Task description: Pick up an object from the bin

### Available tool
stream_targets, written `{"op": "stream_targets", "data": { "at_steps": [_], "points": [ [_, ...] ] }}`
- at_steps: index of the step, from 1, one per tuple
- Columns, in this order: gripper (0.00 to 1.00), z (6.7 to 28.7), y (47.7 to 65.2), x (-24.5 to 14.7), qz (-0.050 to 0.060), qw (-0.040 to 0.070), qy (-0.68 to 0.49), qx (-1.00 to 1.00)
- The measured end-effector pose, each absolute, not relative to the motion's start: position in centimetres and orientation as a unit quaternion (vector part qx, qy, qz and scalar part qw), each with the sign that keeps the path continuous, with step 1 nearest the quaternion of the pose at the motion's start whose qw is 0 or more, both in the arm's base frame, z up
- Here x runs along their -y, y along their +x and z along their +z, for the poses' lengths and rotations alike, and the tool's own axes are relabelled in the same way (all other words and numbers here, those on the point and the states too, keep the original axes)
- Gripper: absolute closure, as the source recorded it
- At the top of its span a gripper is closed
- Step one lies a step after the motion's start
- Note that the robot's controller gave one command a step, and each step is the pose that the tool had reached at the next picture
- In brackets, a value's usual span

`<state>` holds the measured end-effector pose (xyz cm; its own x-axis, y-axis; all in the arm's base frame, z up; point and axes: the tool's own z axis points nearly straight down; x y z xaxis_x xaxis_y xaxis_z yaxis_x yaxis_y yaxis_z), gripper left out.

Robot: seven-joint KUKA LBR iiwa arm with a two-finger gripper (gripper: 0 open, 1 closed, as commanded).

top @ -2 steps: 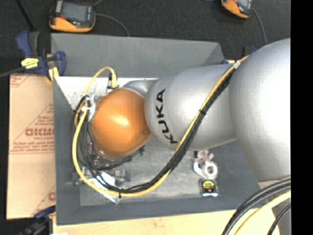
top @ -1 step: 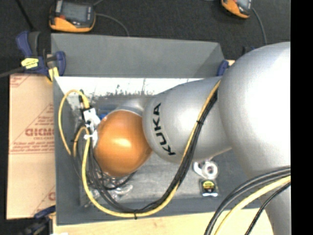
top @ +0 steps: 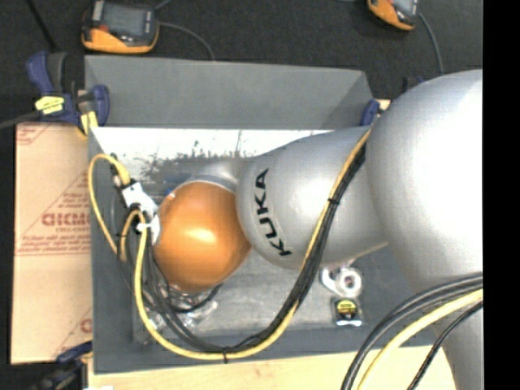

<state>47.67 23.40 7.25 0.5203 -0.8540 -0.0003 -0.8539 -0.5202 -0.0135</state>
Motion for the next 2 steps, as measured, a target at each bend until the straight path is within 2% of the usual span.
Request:
{"op": "stream_targets", "data": {
  "at_steps": [1, 2],
  "points": [
    [1.00, 7.3, 47.6, -23.4, -0.002, 0.004, -0.872, -0.490],
    [1.00, 12.0, 47.7, -23.4, 0.000, 0.001, -0.871, -0.492]
  ]
}}
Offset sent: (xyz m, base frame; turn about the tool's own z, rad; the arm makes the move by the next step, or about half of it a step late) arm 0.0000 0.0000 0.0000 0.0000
